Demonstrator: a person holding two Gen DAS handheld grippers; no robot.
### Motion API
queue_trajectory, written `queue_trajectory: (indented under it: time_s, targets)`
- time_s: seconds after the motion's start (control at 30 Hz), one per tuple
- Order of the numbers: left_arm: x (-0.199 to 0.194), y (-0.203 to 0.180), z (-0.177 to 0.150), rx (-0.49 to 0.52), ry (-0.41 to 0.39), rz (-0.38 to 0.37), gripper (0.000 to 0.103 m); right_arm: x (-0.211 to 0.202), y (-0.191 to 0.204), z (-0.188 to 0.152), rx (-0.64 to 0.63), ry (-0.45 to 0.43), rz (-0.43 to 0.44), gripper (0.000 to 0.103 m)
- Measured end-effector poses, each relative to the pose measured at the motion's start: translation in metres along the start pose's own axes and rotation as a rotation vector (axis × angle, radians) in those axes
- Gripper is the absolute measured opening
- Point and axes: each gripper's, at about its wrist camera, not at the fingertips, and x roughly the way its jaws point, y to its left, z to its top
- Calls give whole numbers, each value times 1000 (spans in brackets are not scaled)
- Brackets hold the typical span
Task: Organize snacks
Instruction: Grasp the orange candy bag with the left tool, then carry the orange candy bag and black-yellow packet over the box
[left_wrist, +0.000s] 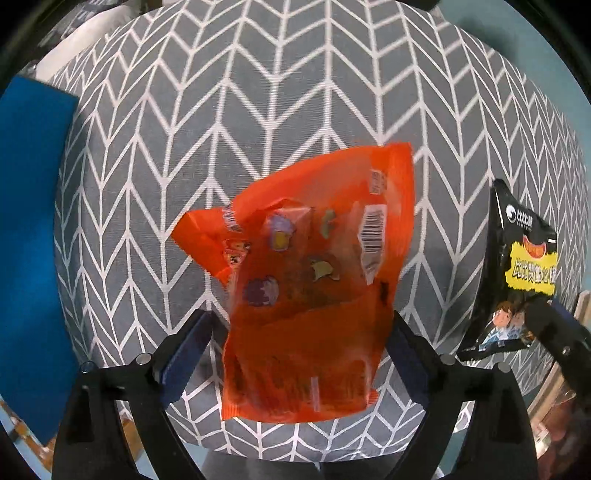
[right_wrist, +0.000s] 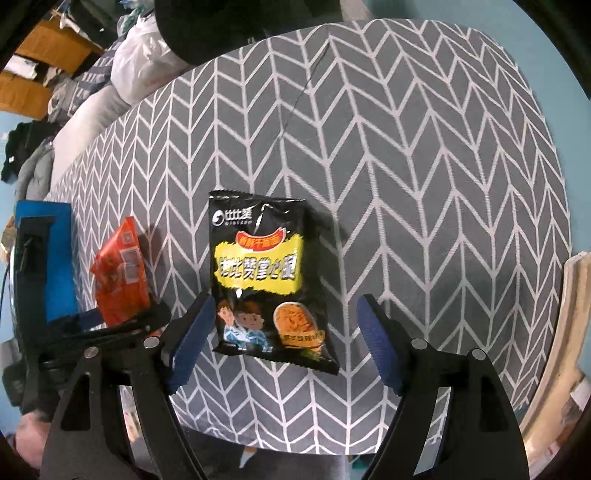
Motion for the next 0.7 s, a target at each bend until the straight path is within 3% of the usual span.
queue_trajectory:
  time_s: [0.13,0.27,0.4,0.7]
  targets:
    - [-1,9,-5,-5,-18,-11,92,6,14,4,-3,9,-16,79]
    - [-15,22,0,-15,-48,-18,66,19,26,9,-14,27,-46,79]
    - [-26,32,7,-5,-45,-43,50,28,38,11,-32,34,-107,79]
    - [-52,95,17,12,-48,-82,43,52,83,11,-86,17,-278,80]
